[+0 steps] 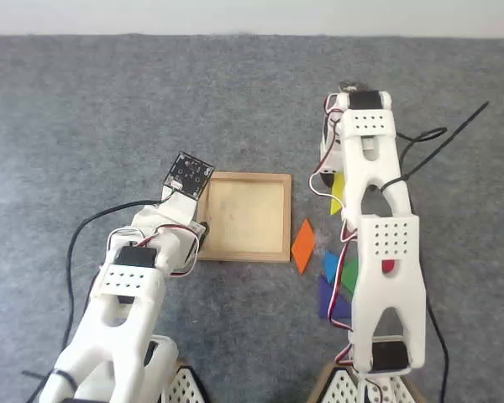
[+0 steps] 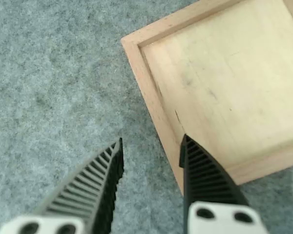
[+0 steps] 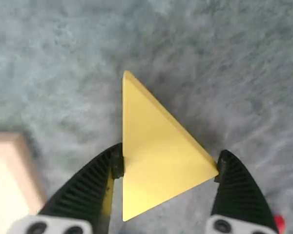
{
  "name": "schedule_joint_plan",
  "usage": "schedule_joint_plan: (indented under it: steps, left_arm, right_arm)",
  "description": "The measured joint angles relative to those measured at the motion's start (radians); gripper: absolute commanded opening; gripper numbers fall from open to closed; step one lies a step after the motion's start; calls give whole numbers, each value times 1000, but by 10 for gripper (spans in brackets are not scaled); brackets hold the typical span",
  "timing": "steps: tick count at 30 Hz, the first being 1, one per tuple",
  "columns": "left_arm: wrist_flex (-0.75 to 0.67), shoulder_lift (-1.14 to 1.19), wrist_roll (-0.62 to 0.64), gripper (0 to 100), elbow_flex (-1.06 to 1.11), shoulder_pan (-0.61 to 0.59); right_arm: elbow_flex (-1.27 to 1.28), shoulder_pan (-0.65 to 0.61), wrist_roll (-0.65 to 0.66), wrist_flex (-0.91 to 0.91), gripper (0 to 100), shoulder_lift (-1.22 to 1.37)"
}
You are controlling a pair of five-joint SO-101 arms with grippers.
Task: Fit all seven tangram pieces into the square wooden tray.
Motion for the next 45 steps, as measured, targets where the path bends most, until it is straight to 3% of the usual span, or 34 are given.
schedule_joint_plan:
  steps: [6, 11, 20, 26, 32, 45]
  left_arm:
    - [0, 0, 0, 184, 0, 0]
    - [0, 0, 0, 184, 0, 0]
    - [0, 0, 15, 184, 0, -58]
    - [28, 0, 52, 184, -5, -149]
    - [130, 0, 52, 184, -31, -330]
    - [132, 0, 55, 184, -31, -345]
  right_arm:
    - [120, -91, -51, 0, 219, -204]
    - [146, -242, -86, 0, 219, -281]
    - [146, -500, -319, -2, 222, -258]
    - [147, -523, -450, -8, 223, -224]
    - [147, -578, -532, -63, 223, -135]
    - [147, -598, -634, -153, 225, -100]
